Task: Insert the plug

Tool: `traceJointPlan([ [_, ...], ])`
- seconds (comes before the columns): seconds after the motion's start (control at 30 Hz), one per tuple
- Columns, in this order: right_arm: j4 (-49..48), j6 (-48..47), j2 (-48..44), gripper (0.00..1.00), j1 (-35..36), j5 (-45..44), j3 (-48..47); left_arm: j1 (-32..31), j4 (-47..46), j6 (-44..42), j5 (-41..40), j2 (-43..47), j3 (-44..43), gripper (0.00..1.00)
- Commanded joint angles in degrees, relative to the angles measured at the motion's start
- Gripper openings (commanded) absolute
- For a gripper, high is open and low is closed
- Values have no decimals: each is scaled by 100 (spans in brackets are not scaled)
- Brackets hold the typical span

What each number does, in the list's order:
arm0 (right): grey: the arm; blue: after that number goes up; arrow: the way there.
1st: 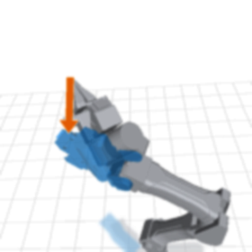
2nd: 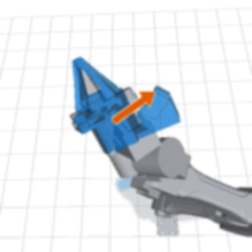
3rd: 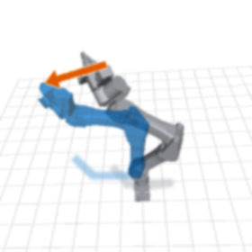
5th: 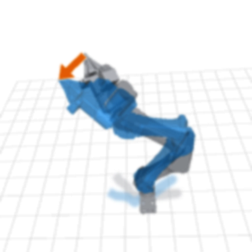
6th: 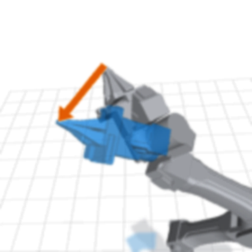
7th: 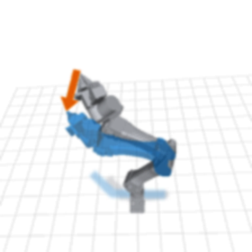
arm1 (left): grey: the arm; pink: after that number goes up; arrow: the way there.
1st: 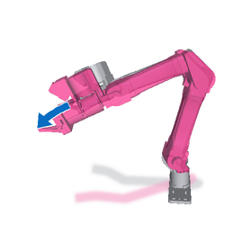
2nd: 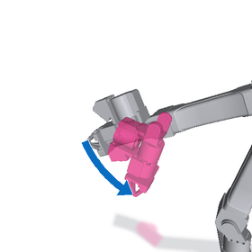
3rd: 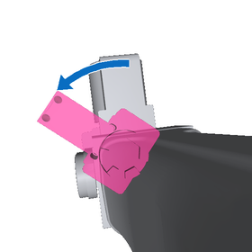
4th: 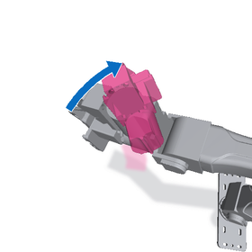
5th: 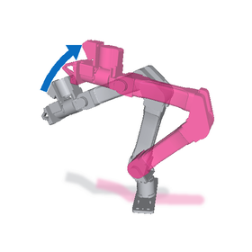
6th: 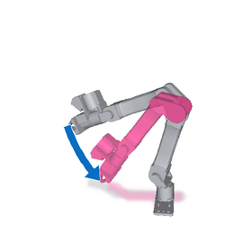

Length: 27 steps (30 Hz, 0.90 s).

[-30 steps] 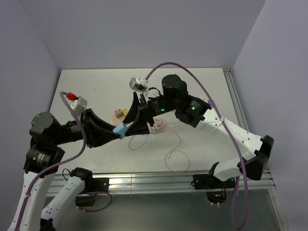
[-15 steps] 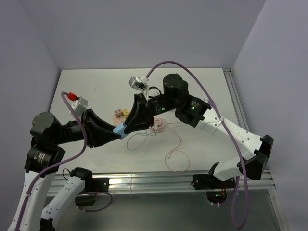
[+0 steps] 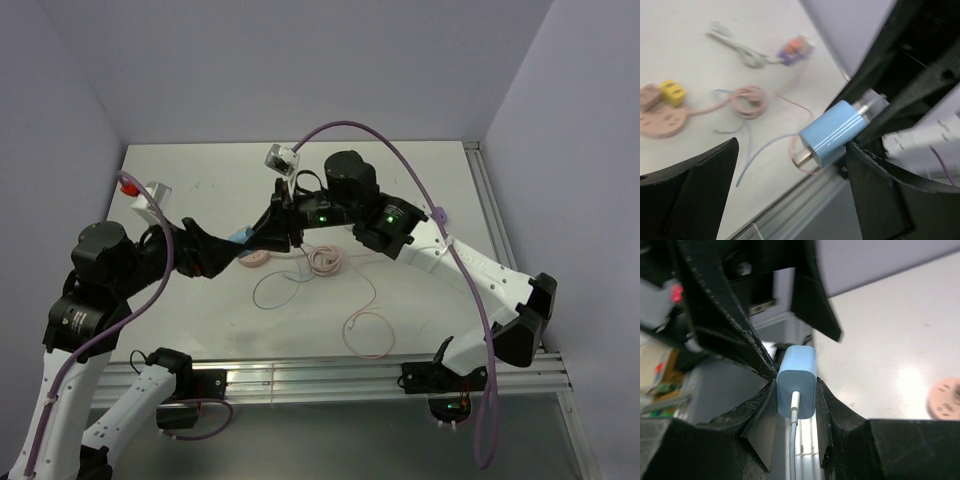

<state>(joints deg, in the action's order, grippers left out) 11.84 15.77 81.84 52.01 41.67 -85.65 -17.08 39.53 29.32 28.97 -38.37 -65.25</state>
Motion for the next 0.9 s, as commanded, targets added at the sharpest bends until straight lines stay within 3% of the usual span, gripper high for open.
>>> traceJointPlan([
  [0.0, 282, -4, 365, 0, 186, -983, -505, 47, 696, 433, -2866, 4, -189, 93],
  [0.1, 887, -100, 918, 0, 327, -2143, -1040, 47, 960, 829, -4202, 311, -146, 93],
  [0.17, 1258, -74, 1288, 0, 468, -2905, -1637, 47, 960, 969, -4495, 531, -119, 92],
  [0.2, 1669, -65, 1708, 0, 512, -3049, -1892, 47, 960, 1005, -4766, 750, -128, 99],
  [0.3, 2608, -56, 2656, 0, 600, -3621, -3060, 47, 882, 944, -4936, 1128, -189, 100],
  [0.43, 3868, -100, 3966, 0, 697, -4026, -5227, 47, 495, 610, -4480, 1568, -93, 99],
  [0.5, 4325, -92, 4565, 0, 705, -4113, -5785, 47, 355, 496, -4330, 1762, 12, 98],
  [0.87, 4108, -347, 5280, 0, 714, -4545, -5718, 47, 196, 416, -4040, 1789, 425, 97],
])
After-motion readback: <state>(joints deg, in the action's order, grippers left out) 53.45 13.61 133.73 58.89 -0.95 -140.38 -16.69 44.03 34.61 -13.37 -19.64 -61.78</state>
